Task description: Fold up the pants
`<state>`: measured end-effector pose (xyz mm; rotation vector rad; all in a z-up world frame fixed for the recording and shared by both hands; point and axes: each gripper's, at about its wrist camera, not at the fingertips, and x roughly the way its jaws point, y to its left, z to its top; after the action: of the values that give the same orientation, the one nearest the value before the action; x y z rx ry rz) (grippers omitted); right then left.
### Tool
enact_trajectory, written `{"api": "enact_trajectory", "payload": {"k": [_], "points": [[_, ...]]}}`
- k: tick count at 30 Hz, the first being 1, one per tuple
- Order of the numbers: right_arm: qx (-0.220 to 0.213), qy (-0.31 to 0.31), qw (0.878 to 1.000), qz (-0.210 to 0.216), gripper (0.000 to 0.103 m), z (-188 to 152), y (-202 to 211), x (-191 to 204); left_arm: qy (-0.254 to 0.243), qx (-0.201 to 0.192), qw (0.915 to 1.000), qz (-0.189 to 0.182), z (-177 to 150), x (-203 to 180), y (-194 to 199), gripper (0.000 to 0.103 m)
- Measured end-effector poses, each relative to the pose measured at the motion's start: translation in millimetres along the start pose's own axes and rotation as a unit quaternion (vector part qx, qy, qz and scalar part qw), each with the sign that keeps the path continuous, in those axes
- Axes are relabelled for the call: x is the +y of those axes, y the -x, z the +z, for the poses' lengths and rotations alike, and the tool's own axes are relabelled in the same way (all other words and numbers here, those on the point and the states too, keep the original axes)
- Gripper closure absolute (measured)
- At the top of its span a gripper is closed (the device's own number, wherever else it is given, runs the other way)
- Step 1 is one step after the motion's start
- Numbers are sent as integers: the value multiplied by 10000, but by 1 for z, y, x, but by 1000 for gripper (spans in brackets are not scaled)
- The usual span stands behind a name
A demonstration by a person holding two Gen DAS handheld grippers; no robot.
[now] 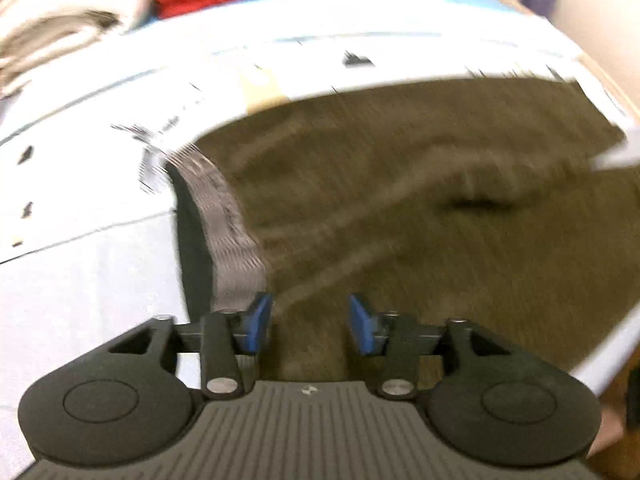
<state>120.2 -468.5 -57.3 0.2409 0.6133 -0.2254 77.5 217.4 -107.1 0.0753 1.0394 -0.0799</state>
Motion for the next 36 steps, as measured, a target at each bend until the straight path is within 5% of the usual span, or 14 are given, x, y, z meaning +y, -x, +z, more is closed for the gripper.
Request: {"api": "enact_trajectory", "payload": {"k": [6, 17, 21, 23, 25, 28, 36], "points": [[73, 476, 9975, 521, 57, 3, -4, 50, 583, -558, 9957, 450, 23, 11, 7, 38], [107, 924, 9908, 983, 57, 16, -9, 135, 929, -686, 9906, 734, 70, -12, -12, 35], [142, 791, 9897, 1186, 65, 24, -16, 159, 953, -562, 9921, 590, 86, -27, -28, 36], [197, 822, 9889, 1218, 72, 26, -20, 171, 932, -605, 9923, 553, 91, -34, -32, 43], [287, 883, 9875, 1276, 86, 26, -24, 184, 942, -576, 9925, 527, 97, -39, -38, 75], [266, 1006, 9848, 1394, 100, 27, -27, 203, 889, -538, 9937, 419, 104, -48, -46, 98], [297, 1017, 9807, 1645, 103, 34, -32, 228, 571, -588, 9956, 460, 126, -52, -79, 100]]}}
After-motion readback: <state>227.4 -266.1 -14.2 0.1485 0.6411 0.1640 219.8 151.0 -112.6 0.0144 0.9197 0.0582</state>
